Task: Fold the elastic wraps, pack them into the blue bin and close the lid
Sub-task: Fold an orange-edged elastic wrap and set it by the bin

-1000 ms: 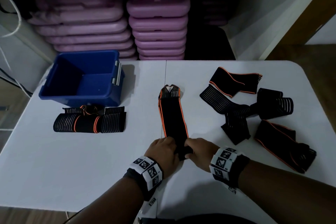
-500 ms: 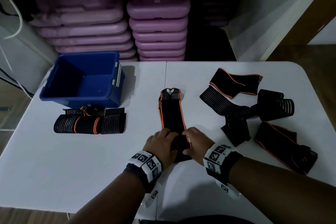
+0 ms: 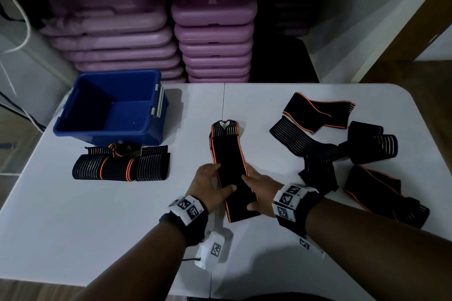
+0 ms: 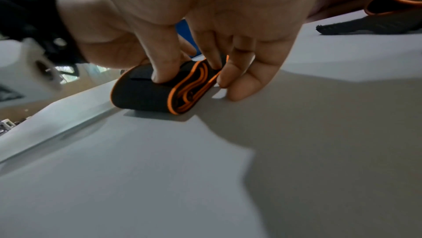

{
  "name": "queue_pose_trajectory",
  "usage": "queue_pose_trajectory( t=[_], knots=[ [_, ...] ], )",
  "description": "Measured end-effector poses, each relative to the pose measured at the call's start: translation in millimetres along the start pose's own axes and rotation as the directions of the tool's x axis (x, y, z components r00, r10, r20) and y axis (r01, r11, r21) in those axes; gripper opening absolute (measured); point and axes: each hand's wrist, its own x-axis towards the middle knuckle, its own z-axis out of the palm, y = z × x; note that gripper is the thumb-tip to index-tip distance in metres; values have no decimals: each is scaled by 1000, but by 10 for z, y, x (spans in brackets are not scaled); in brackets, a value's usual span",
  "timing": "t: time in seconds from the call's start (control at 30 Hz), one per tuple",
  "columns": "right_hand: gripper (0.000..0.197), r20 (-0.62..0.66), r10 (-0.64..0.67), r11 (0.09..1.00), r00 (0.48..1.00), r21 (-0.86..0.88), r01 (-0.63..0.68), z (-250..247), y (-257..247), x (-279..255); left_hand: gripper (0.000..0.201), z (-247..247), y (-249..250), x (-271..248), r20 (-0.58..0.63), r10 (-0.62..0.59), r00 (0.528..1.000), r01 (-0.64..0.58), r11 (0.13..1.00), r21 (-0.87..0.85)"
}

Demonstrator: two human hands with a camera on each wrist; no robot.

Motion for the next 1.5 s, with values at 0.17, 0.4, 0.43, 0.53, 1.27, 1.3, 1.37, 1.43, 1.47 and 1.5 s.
queue_pose_trajectory(
  t=[0.17, 0.4, 0.43, 0.53, 1.27, 1.3, 1.37, 1.43, 1.47, 1.5],
  knots=[
    [89, 83, 7, 1000, 997, 1, -7, -63, -14, -5, 56, -299, 153, 468, -55, -100, 993, 85, 969, -233],
    [90, 136, 12, 999, 991, -34, -7, -110, -42, -12, 53, -642, 215, 1119, -48, -163, 985, 151, 969, -196],
    [90, 141, 15, 999, 990, -40, -10, -111, -41, -14, 47, -661, 257, 1142, -34, -133, 990, 126, 979, -160],
    [90, 139, 19, 999, 990, -46, -13, -110, -34, -8, 41, -659, 265, 1243, 72, -67, 995, 74, 993, -95],
    [87, 44, 18, 997, 999, -74, -15, -31, 5, 27, 6, -766, 599, 1456, -7, 23, 1000, -20, 958, 286],
    [86, 44, 15, 997, 999, -73, -12, -39, 2, 30, 8, -778, 623, 1437, 15, 35, 999, -38, 935, 352],
    [87, 50, 11, 997, 999, -75, -8, -40, 3, 41, 29, -765, 672, 1404, 98, 60, 993, -102, 855, 509],
    [87, 58, 14, 997, 998, -81, -9, -40, 9, 50, 44, -742, 731, 1310, 125, 149, 981, -194, 758, 623],
    [87, 61, 12, 997, 998, -82, -7, -39, 12, 52, 47, -729, 756, 1239, 127, 226, 966, -254, 727, 638],
    [87, 65, 11, 996, 998, -84, -5, -40, 14, 52, 47, -717, 780, 1143, 140, 309, 941, -327, 715, 618]
  ],
)
